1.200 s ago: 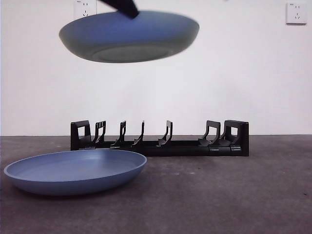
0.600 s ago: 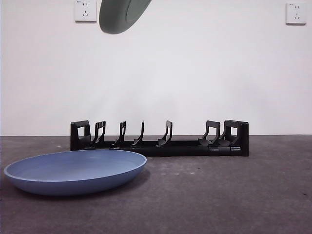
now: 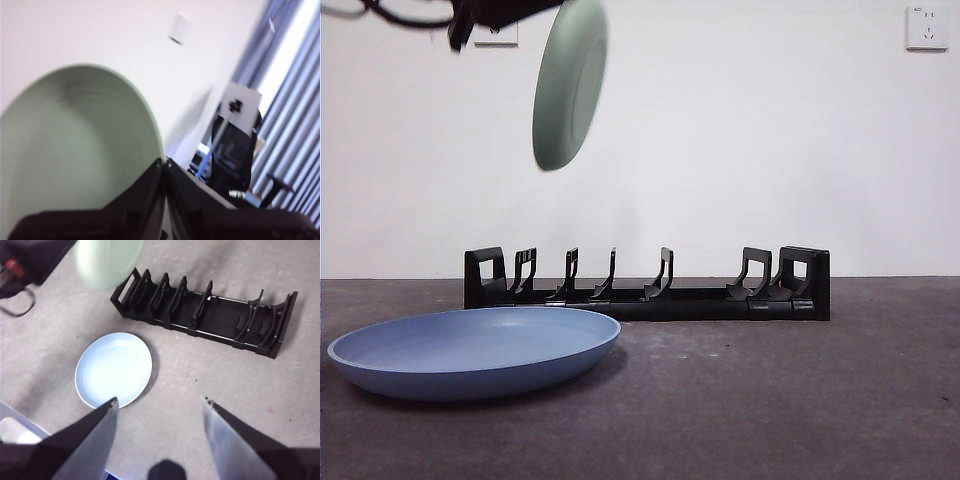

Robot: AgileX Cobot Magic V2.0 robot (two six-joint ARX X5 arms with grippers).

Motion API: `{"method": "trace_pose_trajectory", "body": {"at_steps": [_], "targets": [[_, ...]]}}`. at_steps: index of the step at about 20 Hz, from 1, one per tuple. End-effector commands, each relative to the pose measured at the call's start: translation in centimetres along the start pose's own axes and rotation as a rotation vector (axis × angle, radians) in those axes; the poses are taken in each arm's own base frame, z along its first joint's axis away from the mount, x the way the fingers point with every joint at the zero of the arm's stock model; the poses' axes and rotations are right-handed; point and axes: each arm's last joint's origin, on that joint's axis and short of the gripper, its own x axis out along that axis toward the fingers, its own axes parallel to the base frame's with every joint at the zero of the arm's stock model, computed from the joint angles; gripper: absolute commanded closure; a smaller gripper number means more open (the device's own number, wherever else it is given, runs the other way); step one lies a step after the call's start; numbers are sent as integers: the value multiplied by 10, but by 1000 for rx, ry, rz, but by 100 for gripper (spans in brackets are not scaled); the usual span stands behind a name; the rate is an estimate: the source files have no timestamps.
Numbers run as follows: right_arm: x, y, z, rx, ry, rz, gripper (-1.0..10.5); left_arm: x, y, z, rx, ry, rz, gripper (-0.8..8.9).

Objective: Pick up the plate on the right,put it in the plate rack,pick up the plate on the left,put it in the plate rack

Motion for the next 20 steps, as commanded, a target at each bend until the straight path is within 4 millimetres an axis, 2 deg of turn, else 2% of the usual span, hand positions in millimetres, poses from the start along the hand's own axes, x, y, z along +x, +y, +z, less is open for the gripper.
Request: {"method": "trace_pose_trajectory", "body": {"at_steps": [1,9,16,20], "targets": [[3,-1,-2,-8,25,-2,663,3,12,-6,-86,0,7,822],[11,-2,2,-23,35,-2,663,16,38,-36,-140,73,65,822],[13,-3,2,-29,42,-2,663,18,53,-58,-67,190,148,822],[13,-3,2,-36,43,-2,663,18,57,-65,-24,236,160,822]]}}
